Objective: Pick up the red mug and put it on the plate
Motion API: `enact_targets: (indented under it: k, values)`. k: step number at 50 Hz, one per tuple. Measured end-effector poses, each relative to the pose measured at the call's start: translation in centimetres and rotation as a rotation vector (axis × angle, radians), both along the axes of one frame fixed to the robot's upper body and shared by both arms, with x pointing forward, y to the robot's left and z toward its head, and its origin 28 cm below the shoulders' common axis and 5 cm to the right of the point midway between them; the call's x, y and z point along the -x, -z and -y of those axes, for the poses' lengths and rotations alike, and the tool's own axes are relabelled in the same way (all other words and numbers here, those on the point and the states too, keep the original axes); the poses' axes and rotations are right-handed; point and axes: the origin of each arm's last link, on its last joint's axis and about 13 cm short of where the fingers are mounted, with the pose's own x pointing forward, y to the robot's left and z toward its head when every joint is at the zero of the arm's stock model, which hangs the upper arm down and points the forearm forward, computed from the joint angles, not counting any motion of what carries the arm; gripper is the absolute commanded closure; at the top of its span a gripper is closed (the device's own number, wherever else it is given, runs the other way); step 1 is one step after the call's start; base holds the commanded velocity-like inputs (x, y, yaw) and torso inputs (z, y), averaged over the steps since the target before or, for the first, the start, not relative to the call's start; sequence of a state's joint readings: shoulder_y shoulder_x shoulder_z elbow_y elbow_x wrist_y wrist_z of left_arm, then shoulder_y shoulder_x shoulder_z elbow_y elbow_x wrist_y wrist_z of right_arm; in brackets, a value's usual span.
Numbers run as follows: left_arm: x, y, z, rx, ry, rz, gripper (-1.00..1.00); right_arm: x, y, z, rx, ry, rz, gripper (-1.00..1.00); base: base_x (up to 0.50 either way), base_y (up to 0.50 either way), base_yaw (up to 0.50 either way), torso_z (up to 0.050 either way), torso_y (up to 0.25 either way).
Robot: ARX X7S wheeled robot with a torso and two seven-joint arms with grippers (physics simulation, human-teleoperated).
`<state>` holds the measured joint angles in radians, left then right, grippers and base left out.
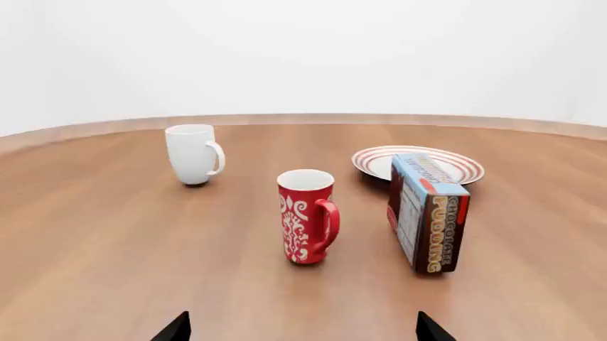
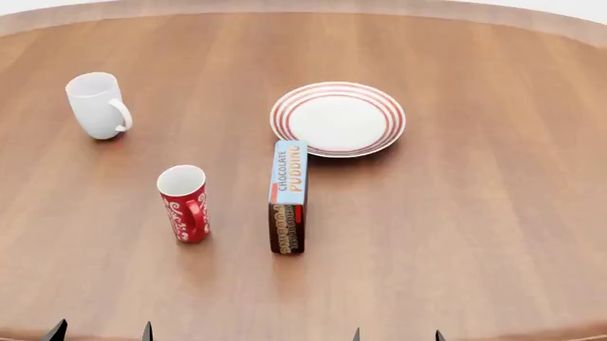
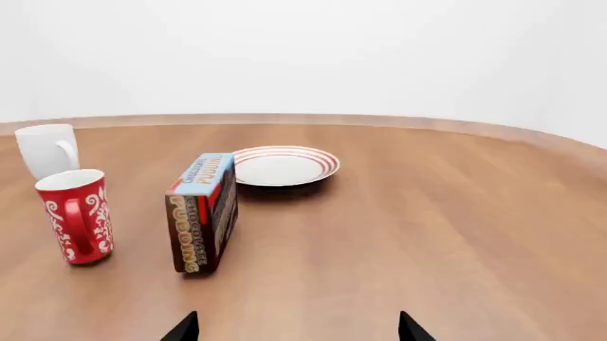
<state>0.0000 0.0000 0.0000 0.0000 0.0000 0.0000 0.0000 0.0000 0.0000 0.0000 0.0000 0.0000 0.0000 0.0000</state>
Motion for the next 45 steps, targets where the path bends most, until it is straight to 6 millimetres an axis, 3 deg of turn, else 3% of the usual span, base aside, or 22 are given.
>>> enact_targets:
  k: [19, 45]
  values:
    - [-0.02, -0.01, -0.02, -0.015, 0.016, 0.005, -1.0, 0.04, 0.02, -0.04, -0.003, -0.012, 0.001, -1.0, 0.0, 0.0, 0.0, 0.0, 0.0]
    - [-0.38, 0.02, -0.1, -0.077, -0.046, 0.189, -1.0, 0.12, 0.04, -0.03, 0.0, -0.003, -0.002, -1.0, 0.0, 0.0, 0.0, 0.0, 0.0]
